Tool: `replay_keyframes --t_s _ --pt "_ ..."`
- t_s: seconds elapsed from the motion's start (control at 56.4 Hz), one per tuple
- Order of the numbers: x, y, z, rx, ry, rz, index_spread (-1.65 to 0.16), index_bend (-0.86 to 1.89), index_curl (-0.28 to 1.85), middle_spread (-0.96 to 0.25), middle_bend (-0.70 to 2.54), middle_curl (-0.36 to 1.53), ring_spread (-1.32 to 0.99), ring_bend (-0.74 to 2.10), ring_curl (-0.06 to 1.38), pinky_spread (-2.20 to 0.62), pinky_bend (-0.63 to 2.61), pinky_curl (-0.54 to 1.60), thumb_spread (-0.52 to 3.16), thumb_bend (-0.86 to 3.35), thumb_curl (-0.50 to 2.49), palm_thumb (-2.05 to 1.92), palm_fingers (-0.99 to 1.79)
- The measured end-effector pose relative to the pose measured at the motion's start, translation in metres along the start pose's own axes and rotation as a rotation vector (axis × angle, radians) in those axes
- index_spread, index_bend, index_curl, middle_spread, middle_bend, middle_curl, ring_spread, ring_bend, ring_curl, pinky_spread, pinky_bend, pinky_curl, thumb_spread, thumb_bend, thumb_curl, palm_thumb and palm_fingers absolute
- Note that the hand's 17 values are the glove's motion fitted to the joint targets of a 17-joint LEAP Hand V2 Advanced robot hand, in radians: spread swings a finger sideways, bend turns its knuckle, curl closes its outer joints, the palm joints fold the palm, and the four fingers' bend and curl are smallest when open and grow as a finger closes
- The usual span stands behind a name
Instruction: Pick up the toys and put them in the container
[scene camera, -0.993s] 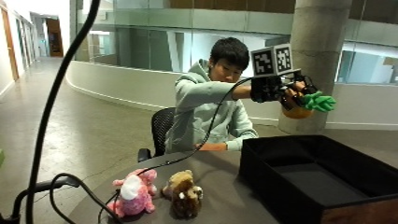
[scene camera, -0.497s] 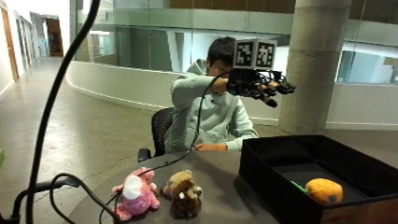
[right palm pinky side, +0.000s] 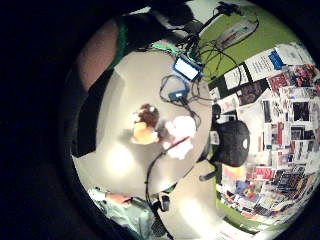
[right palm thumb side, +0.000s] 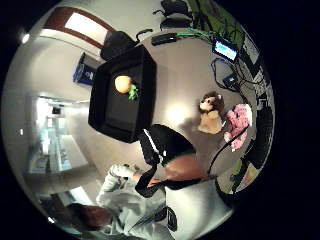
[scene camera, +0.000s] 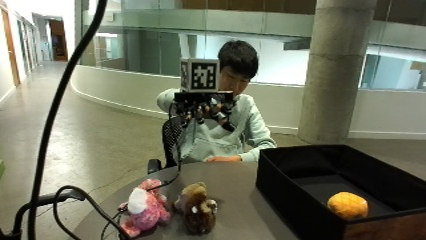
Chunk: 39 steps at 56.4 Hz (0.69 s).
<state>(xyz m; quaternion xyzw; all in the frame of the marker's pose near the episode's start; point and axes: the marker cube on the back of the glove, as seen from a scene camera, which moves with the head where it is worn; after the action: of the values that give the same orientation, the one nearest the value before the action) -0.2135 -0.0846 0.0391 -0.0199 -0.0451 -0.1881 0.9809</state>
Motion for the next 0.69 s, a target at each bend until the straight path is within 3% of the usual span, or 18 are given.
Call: replay_keyframes --t_s 0.231,0.479,0.692 --pt "0.016 0.001 0.093 -0.010 -0.017 0.018 -0.22 0.05 0.17 0.02 0.13 0.27 0.01 0.17 0.24 0.05 0.87 0.35 1.23 -0.01 0.35 0.02 -0.28" --pt "0.016 0.003 0.180 -0.153 -0.013 0.130 -0.23 0.05 0.14 0.02 0.10 0.24 0.01 0.19 0.25 0.05 0.97 0.38 1.25 -0.01 0.33 0.04 -0.25" --pt "0.011 0.002 0.228 -0.208 -0.150 0.283 -0.26 0.05 0.10 0.02 0.04 0.15 0.03 0.63 0.37 0.00 1.31 0.45 1.30 0.01 0.32 0.09 -0.12"
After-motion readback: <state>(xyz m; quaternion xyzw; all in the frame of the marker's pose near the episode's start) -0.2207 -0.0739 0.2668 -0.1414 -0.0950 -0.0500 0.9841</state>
